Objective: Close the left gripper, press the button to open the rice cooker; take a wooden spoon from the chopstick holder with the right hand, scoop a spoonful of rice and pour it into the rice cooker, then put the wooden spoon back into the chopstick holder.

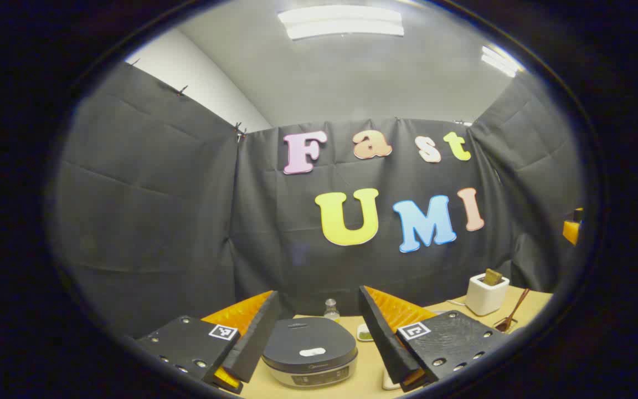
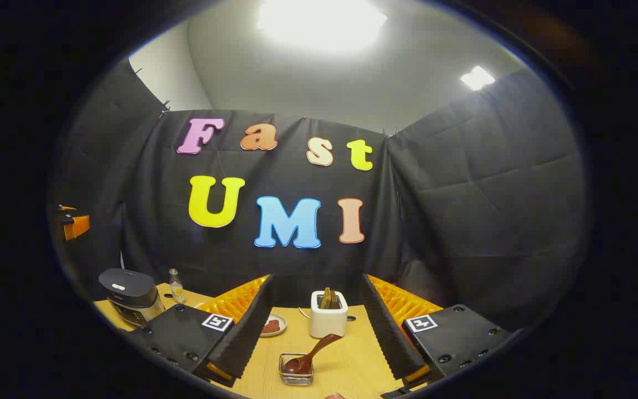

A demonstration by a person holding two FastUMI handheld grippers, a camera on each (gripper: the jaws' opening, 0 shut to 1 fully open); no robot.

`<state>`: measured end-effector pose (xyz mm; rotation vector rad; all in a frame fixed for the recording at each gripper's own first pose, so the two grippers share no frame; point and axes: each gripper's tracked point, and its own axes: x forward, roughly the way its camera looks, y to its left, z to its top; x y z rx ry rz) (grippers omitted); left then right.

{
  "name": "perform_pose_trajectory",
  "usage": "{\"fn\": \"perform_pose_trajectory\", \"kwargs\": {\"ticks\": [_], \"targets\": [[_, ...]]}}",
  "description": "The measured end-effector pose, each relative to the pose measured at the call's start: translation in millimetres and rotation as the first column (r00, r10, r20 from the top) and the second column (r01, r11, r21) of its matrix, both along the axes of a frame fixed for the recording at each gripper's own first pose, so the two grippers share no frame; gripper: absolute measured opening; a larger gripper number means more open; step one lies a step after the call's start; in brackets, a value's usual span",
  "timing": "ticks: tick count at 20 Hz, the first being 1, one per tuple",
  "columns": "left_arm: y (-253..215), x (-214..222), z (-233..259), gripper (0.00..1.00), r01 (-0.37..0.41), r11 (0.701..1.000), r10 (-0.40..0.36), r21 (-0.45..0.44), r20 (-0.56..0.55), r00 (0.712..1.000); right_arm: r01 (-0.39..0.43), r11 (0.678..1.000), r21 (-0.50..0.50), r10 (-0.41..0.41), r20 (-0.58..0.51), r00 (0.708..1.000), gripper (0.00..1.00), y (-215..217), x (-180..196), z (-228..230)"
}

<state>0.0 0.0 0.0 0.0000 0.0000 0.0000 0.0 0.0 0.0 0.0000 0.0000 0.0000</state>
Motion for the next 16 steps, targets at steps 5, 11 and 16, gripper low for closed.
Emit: {"fn": "perform_pose_trajectory", "kwargs": {"ticks": [5, 11, 16], "targets": [[-13.5, 8.8, 1.1, 0.88, 0.020, 1.000, -0.020, 0.010, 0.009, 1.000, 0.004, 1.000, -0.011, -0.004, 0.000, 1.000, 0.97, -2.5, 0.4, 1.9], [-14.7, 8.8, -1.7, 0.88, 0.018, 1.000, -0.018, 0.011, 0.001, 1.000, 0.009, 1.000, -0.008, -0.009, -0.006, 1.000, 0.97, -5.5, 3.6, -2.1], [-16.2, 13.2, -2.4, 0.88, 0.011, 1.000, -0.011, 0.017, -0.003, 1.000, 0.014, 1.000, -0.004, -0.014, -0.017, 1.000, 0.98, -10.2, 7.6, -7.4]]}}
